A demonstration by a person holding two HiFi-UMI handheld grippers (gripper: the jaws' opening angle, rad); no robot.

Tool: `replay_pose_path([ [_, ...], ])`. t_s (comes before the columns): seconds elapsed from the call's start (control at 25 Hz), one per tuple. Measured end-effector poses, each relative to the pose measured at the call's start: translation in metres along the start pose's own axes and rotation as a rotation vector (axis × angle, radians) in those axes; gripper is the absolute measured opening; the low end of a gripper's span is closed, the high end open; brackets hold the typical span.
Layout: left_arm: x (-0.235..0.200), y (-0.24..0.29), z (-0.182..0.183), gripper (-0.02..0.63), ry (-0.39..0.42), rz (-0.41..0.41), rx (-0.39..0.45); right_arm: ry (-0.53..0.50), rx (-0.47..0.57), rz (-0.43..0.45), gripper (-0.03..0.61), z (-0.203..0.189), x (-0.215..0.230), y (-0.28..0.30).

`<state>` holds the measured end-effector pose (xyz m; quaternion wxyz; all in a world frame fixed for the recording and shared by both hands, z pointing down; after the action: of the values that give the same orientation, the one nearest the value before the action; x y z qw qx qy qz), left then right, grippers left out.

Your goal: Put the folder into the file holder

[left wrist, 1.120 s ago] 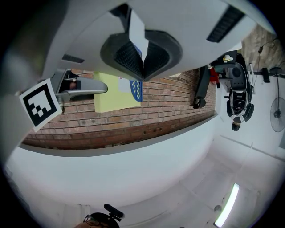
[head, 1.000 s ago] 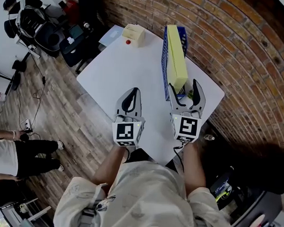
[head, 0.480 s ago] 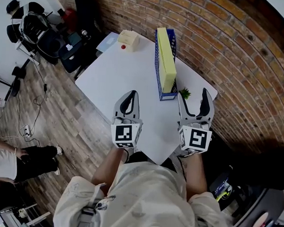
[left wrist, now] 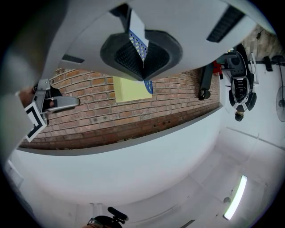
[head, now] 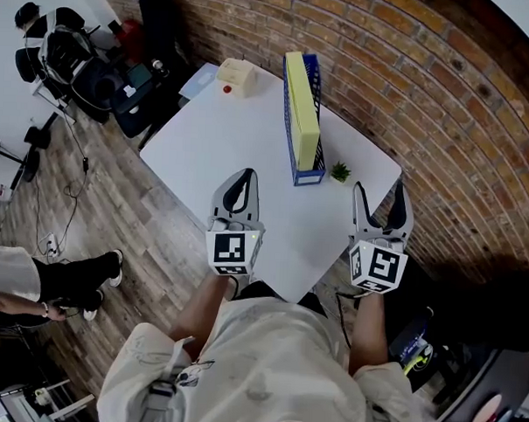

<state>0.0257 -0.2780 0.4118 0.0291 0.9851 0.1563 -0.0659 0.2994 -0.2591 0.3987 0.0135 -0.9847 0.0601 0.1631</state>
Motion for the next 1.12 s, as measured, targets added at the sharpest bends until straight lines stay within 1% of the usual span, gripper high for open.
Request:
replay_pose_path([
  [0.44, 0.006, -0.006, 0.002, 0.015, 0.001, -0.006, 0.004, -0.005, -0.006, -0.011, 0.368, 0.002, 0.004, -0.005],
  [0.64, 0.005, -0.009, 0.002, 0.015, 0.0, -0.003, 0.003, -0.006, -0.008, -0.01, 0.351, 0.003, 0.001, -0.005],
  [0.72, 0.004, -0.01, 0.002, 0.015, 0.001, -0.003, 0.001, -0.005, -0.009, -0.013, 0.333, 0.003, 0.0, -0.005],
  [0.88, 0.004, -0.012, 0.003, 0.015, 0.004, -0.005, 0.003, 0.002, -0.001, -0.028, 0.272, 0.004, -0.001, -0.007],
  [1.12, 0.003, -0.011, 0.004, 0.015, 0.001, -0.01, 0.003, 0.012, 0.019, -0.036, 0.104, 0.008, -0.005, -0.008],
])
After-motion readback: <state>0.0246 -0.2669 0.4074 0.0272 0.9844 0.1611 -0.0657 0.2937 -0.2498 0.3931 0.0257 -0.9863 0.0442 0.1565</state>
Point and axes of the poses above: the fingertips, and each gripper's own axes: y forward along the fingers, x to its right, z out of its top, the point moved 5 cm from there along -y, backward along the fingers, and after that the axes turned 14 degrees about -y, right-handed, at the moved point
